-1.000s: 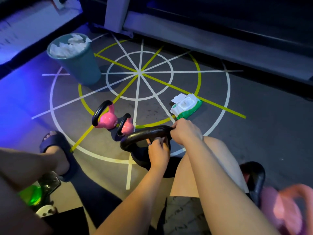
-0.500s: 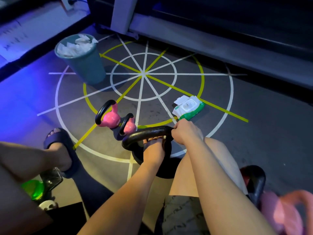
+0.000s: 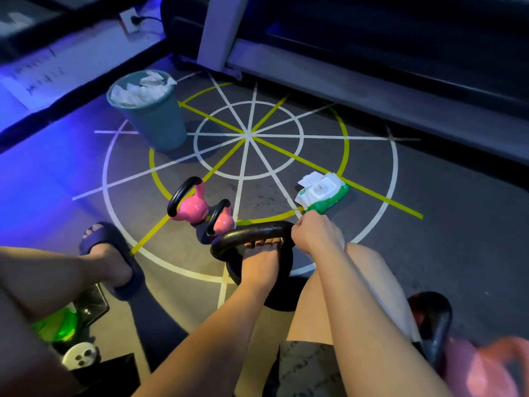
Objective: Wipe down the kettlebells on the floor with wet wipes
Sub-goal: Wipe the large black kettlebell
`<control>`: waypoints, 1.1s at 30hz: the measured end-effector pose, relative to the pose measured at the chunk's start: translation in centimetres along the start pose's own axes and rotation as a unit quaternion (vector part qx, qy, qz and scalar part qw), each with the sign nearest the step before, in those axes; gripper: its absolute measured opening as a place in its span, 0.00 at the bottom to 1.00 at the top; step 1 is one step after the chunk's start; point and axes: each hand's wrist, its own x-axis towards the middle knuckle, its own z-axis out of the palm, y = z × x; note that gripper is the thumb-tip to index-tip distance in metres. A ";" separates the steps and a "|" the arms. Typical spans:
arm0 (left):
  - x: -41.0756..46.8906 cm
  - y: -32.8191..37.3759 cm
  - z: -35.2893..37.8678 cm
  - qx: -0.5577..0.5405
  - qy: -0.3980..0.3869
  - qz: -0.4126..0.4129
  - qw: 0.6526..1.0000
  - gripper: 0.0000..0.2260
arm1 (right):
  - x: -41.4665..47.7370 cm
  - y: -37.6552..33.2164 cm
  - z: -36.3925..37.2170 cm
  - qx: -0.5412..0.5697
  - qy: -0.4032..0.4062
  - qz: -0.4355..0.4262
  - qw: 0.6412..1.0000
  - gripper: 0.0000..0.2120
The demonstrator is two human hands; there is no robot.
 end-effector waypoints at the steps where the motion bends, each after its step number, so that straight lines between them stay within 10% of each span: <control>1: 0.2 0.0 0.1 0.011 0.007 0.001 1.000 0.09 | 0.0 0.0 0.0 0.000 -0.002 0.001 1.000 0.15; 9: -0.1 3.3 -0.6 -0.217 0.025 -0.164 0.962 0.10 | -0.8 0.0 -0.2 0.027 0.022 -0.001 0.999 0.14; 15: -1.9 5.8 -2.2 -0.631 0.078 -0.313 0.706 0.10 | -3.1 -0.1 -0.7 0.072 0.054 -0.038 0.995 0.15; 21: -1.2 2.1 -1.5 -0.165 0.009 -0.082 0.983 0.12 | -5.5 1.3 -2.0 0.148 0.125 -0.093 0.977 0.15; 28: 0.7 0.2 -1.3 0.009 -0.066 -0.024 0.998 0.16 | -4.4 2.0 -2.2 -0.155 0.033 -0.087 0.984 0.21; 33: 1.0 1.3 -0.8 -0.117 -0.062 -0.103 0.986 0.14 | -3.3 1.2 -0.1 -0.254 -0.016 -0.118 0.960 0.19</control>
